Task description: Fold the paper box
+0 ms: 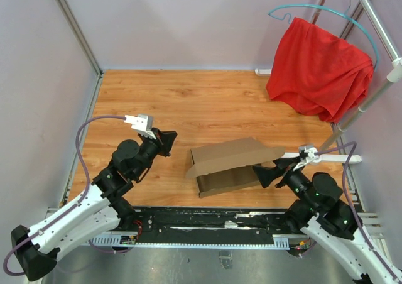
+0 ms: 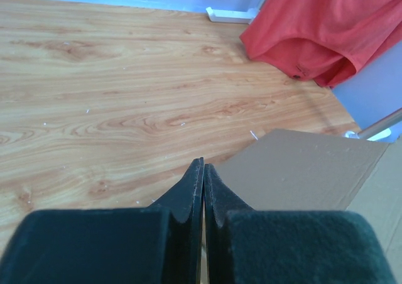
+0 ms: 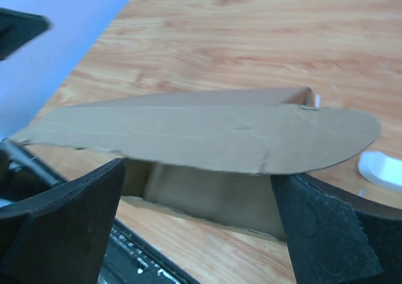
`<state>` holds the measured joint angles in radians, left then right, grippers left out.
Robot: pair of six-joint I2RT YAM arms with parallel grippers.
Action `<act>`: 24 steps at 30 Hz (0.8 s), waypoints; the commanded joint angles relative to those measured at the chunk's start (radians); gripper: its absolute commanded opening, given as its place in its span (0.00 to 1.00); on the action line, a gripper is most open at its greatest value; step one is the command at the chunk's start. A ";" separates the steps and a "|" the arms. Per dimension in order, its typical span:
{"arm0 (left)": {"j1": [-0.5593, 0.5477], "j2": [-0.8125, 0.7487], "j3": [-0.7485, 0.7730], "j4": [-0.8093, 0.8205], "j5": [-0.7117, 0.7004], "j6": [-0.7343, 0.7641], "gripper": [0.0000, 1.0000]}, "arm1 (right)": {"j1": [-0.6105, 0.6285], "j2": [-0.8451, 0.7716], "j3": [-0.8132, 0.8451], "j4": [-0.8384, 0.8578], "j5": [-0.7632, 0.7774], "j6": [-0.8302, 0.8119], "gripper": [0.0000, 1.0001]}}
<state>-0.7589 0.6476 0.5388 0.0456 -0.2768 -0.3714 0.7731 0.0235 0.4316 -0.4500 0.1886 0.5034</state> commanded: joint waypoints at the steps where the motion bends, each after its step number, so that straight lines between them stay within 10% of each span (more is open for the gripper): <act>1: -0.007 -0.023 0.018 -0.032 0.000 -0.011 0.04 | 0.025 0.012 0.123 0.015 -0.201 -0.125 0.98; 24: -0.007 -0.158 -0.244 -0.014 0.143 -0.233 0.04 | 0.023 0.595 0.318 -0.005 0.204 -0.078 0.99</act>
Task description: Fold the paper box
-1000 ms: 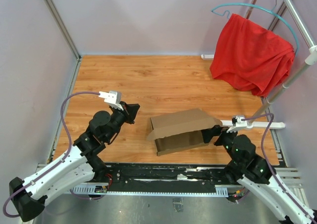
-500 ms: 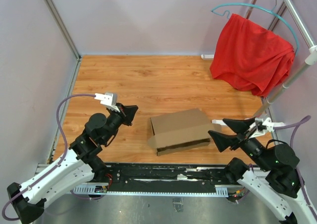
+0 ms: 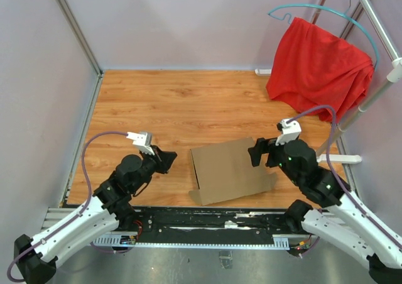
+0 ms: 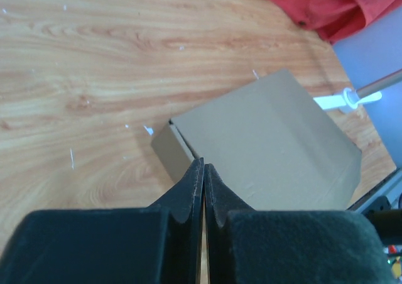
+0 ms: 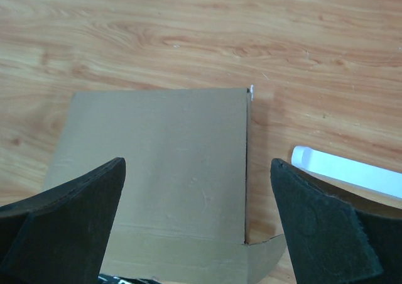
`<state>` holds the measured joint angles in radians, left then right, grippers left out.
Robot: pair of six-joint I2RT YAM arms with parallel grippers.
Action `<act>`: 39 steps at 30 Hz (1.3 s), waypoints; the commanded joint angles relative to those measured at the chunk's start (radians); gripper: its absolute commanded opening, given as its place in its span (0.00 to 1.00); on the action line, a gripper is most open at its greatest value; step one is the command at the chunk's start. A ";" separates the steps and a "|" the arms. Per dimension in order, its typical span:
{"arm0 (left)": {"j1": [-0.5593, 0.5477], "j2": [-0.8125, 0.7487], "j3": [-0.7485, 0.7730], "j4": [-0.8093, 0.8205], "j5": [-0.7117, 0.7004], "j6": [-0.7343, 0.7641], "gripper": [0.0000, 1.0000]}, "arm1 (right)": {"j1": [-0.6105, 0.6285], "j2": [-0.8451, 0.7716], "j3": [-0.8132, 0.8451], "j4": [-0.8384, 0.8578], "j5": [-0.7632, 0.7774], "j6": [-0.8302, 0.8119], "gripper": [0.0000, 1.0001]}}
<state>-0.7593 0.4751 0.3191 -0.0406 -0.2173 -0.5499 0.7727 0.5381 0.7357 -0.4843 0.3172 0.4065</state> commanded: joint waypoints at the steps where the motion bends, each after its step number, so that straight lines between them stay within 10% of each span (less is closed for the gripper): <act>1: -0.007 0.034 -0.021 0.087 0.102 -0.058 0.03 | 0.022 0.115 0.019 0.051 0.055 0.000 0.91; 9: -0.007 0.270 0.077 0.151 0.337 -0.046 0.00 | 0.004 0.325 -0.004 0.050 -0.013 0.016 0.22; 23: -0.041 0.519 0.180 0.096 0.570 0.048 0.00 | -0.078 0.482 -0.173 0.179 -0.251 0.065 0.25; 39: -0.041 0.839 0.275 0.012 0.387 0.093 0.00 | -0.085 0.616 -0.109 0.195 -0.271 0.084 0.32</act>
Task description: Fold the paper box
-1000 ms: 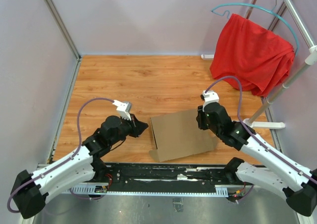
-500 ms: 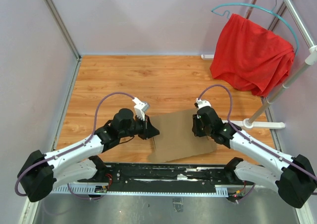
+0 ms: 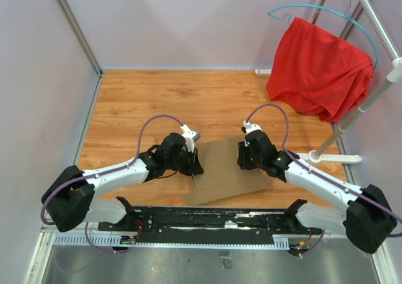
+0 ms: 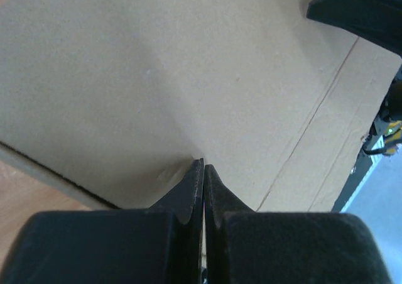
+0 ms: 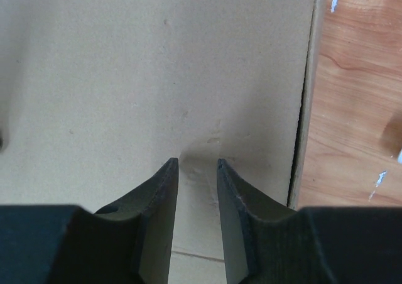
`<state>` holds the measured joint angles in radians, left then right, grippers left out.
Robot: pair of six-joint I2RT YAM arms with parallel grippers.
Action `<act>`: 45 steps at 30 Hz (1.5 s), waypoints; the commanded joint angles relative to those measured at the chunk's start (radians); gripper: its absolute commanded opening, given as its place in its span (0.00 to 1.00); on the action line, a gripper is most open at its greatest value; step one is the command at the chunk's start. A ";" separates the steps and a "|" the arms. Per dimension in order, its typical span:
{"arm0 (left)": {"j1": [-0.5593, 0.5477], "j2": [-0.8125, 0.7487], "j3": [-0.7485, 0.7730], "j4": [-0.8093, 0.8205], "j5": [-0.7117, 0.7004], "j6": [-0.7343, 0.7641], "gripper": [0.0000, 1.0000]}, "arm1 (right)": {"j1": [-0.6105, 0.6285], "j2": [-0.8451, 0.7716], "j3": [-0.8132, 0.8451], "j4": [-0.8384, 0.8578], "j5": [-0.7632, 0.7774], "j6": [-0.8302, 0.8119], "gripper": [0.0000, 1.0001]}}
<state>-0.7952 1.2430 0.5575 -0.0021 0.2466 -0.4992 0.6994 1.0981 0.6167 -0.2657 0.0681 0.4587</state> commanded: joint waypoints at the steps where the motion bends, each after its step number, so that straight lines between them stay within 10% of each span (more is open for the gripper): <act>1: -0.004 0.090 0.047 -0.027 -0.094 0.049 0.00 | -0.013 0.069 0.016 -0.021 -0.021 0.036 0.32; 22: 0.267 0.346 0.411 0.011 -0.087 0.121 0.01 | -0.052 0.444 0.369 0.040 0.024 0.155 0.37; 30: 0.272 -0.121 0.140 0.026 -0.413 0.031 0.28 | -0.077 0.295 0.376 -0.016 0.124 0.120 0.96; 35: 0.276 -0.360 -0.147 0.132 -0.408 -0.043 0.63 | -0.095 0.218 0.227 0.007 0.098 0.100 1.00; 45: 0.277 -0.310 -0.236 0.296 -0.377 -0.064 0.66 | -0.100 0.304 0.162 0.107 -0.028 0.041 0.98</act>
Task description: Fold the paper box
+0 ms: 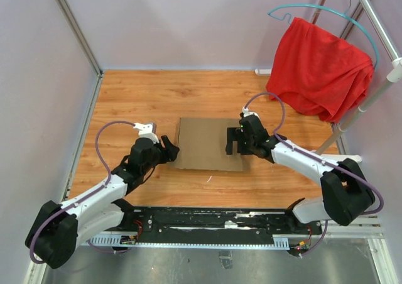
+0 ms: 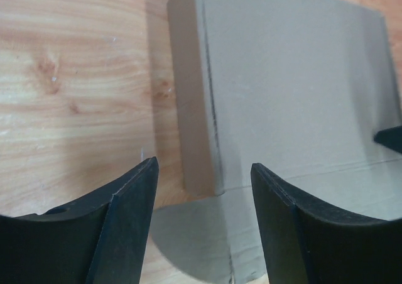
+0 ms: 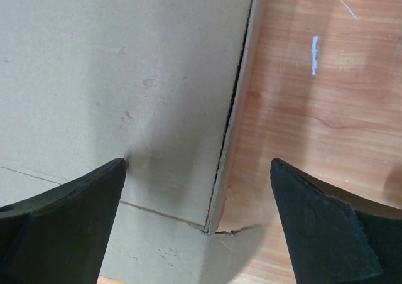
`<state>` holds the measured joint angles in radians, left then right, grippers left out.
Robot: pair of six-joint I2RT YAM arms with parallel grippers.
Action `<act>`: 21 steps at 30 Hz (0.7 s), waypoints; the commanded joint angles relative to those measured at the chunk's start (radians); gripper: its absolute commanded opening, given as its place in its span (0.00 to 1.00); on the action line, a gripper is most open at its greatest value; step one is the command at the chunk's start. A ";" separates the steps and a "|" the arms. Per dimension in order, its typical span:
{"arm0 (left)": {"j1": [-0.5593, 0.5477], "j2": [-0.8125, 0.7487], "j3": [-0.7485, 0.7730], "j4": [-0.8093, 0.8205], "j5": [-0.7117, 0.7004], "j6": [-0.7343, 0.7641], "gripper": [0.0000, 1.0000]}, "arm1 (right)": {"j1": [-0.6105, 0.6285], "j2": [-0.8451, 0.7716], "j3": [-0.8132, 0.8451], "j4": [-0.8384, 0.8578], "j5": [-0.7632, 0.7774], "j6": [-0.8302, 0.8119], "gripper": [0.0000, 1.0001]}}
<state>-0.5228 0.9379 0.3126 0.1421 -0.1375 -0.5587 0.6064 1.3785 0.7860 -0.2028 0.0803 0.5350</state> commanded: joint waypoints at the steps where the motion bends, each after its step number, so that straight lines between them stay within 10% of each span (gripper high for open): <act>1: 0.004 0.003 0.008 0.168 0.020 -0.001 0.66 | -0.007 0.036 -0.004 0.045 -0.043 -0.035 0.98; 21: 0.004 0.398 0.232 0.207 0.088 0.079 0.55 | -0.014 0.227 0.202 0.011 -0.019 -0.071 0.98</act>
<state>-0.5186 1.2930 0.4679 0.2977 -0.0727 -0.5152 0.6060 1.5436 0.9180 -0.1402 0.0357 0.4980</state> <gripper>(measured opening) 0.554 0.984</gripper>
